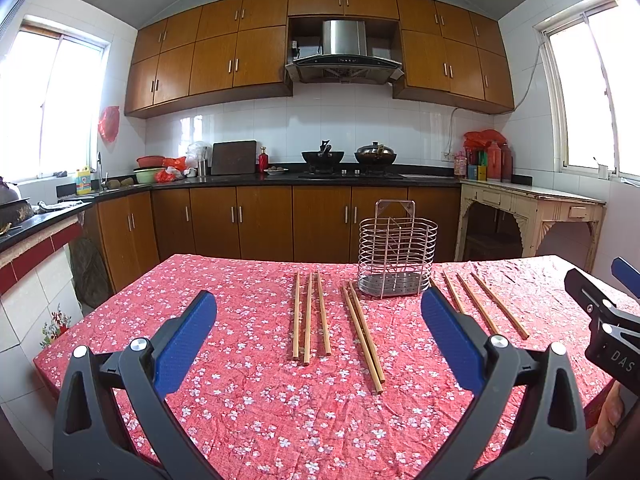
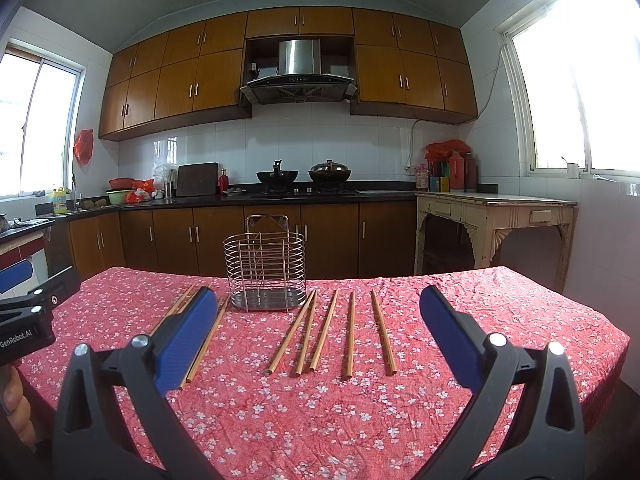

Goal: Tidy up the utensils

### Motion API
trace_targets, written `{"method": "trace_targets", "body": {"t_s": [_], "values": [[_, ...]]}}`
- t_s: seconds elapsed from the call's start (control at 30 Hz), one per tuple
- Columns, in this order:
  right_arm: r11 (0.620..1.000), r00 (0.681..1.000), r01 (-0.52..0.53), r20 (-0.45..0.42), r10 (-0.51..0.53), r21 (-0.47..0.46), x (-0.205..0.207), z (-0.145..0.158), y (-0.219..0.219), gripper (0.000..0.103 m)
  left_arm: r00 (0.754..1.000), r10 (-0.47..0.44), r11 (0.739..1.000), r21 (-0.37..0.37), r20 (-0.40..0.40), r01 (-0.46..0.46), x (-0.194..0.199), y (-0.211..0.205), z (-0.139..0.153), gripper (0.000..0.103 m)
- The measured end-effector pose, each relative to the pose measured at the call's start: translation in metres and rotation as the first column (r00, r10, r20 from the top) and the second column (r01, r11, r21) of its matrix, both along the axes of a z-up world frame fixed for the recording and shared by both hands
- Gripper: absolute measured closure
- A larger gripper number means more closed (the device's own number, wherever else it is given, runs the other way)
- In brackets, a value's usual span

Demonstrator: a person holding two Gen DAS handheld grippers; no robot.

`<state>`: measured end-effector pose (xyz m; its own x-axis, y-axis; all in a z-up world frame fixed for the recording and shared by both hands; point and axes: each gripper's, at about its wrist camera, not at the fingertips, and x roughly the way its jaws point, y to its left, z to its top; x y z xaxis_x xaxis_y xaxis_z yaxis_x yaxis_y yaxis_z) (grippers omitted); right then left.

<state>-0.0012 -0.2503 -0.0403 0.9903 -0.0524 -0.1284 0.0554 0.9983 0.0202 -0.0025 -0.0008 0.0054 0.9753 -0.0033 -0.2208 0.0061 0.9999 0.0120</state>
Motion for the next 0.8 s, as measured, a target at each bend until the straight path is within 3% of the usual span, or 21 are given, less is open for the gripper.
{"method": "trace_targets", "body": {"t_s": [0.8], "values": [[1.000, 1.000, -0.001, 0.000, 0.001, 0.001, 0.0003, 0.0004, 0.0020, 0.004, 1.000, -0.001, 1.000, -0.001, 0.001, 0.001, 0.0001, 0.0001, -0.0006, 0.002]]}}
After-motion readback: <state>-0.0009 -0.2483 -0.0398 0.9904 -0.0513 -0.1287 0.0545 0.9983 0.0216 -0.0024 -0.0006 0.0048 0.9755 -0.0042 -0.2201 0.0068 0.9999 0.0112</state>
